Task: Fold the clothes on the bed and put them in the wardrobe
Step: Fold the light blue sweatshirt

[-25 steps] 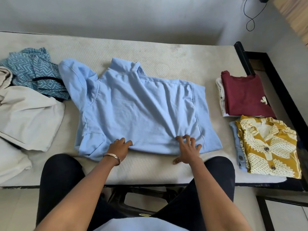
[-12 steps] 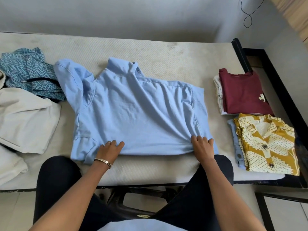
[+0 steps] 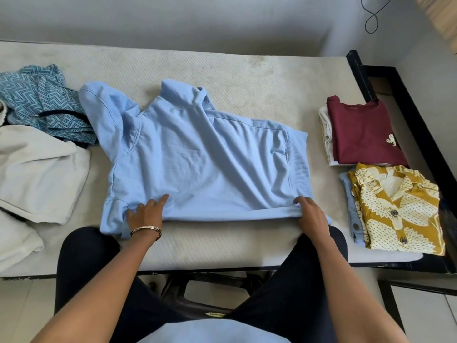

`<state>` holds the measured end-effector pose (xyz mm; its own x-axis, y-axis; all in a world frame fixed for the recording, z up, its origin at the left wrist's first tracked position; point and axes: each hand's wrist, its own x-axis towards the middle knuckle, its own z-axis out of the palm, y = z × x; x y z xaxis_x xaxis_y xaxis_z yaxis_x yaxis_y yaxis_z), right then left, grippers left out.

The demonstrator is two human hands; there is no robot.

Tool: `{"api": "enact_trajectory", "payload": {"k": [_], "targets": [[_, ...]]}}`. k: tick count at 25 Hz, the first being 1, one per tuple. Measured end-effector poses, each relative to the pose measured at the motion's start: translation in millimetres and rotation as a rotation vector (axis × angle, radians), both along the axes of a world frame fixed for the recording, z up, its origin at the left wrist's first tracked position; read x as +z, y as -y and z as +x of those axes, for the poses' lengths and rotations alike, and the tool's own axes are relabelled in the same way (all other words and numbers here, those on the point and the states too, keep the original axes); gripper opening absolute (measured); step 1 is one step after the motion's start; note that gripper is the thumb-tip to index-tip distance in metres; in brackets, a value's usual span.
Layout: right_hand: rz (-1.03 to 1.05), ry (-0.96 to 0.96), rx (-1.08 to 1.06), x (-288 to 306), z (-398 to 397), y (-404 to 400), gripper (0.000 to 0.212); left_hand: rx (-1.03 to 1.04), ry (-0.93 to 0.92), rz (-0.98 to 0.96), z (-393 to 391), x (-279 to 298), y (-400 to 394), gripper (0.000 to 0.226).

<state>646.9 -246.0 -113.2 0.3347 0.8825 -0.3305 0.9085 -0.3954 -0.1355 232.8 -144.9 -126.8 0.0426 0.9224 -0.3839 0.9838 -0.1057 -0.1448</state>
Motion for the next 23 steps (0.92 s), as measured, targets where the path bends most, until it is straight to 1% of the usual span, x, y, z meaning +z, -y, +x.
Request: {"api": "enact_trajectory", "payload": {"k": [1,2,3,4,5,6,7,8,9,10,11,12,14,15,16,17,18,19,20,21,22,23], "targets": [[-0.041,0.064,0.029,3.5,3.5,-0.1,0.040,0.018,0.013,0.034,-4.1,-1.5,0.9,0.072],[-0.135,0.152,0.077,9.9,4.8,-3.8,0.034,0.015,0.021,0.041,-7.6,-2.1,2.3,0.071],[-0.241,0.229,0.099,16.4,4.2,-10.3,0.033,-0.030,0.004,0.005,-10.0,-0.3,4.6,0.071],[-0.327,0.255,0.085,21.8,2.4,-19.0,0.032,-0.090,-0.022,-0.059,-11.0,1.9,6.2,0.072],[-0.385,0.262,0.074,24.9,0.5,-27.1,0.028,-0.132,-0.061,-0.149,-10.1,6.8,4.0,0.070],[-0.431,0.255,0.060,26.5,-2.1,-35.6,0.024,-0.135,-0.097,-0.229,-8.7,12.6,-5.2,0.062],[-0.453,0.230,0.036,27.2,-3.6,-42.2,0.020,-0.091,-0.125,-0.303,-6.5,22.5,-19.4,0.052],[-0.458,0.187,-0.004,27.2,-2.6,-47.3,0.015,-0.007,-0.117,-0.331,-5.7,32.4,-37.6,0.046],[-0.444,0.145,-0.057,26.1,2.7,-52.8,0.009,0.071,-0.087,-0.299,-4.3,44.9,-57.9,0.044],[-0.400,0.090,-0.128,29.2,9.9,-56.7,0.005,0.099,-0.054,-0.222,-1.7,54.6,-75.6,0.039],[-0.337,0.038,-0.195,30.3,20.0,-62.0,0.007,0.091,-0.014,-0.127,3.1,63.5,-91.5,0.033],[-0.288,-0.006,-0.249,31.7,30.0,-67.7,0.012,0.055,0.001,-0.024,10.1,70.8,-106.7,0.029],[-0.239,-0.046,-0.332,33.6,41.1,-77.7,0.022,-0.060,-0.032,0.098,30.0,85.2,-130.0,0.022],[-0.222,-0.020,-0.359,34.1,37.9,-80.5,0.025,-0.135,-0.070,0.110,39.5,90.7,-139.1,0.023],[-0.182,0.050,-0.392,33.4,29.5,-82.2,0.027,-0.184,-0.096,0.087,46.8,91.7,-146.9,0.028],[-0.116,0.137,-0.417,33.5,16.8,-82.9,0.030,-0.187,-0.077,0.040,50.1,87.9,-153.0,0.038],[-0.021,0.199,-0.403,31.5,1.1,-84.1,0.032,-0.158,-0.010,-0.012,49.5,80.5,-156.8,0.048],[0.095,0.194,-0.342,26.0,-16.7,-82.7,0.033,-0.099,0.108,-0.032,46.1,73.6,-155.6,0.054],[0.211,0.129,-0.240,16.9,-34.5,-79.7,0.033,-0.047,0.237,0.017,39.4,66.6,-149.8,0.055],[0.286,-0.007,-0.124,8.8,-54.3,-78.0,0.031,-0.004,0.322,0.140,29.6,60.9,-140.1,0.053],[0.321,-0.196,-0.023,3.4,-74.0,-78.4,0.027,0.067,0.362,0.296,20.1,58.4,-126.9,0.049],[0.320,-0.379,0.047,1.1,-96.3,-81.9,0.022,0.215,0.394,0.419,6.4,52.2,-113.1,0.048]]}}
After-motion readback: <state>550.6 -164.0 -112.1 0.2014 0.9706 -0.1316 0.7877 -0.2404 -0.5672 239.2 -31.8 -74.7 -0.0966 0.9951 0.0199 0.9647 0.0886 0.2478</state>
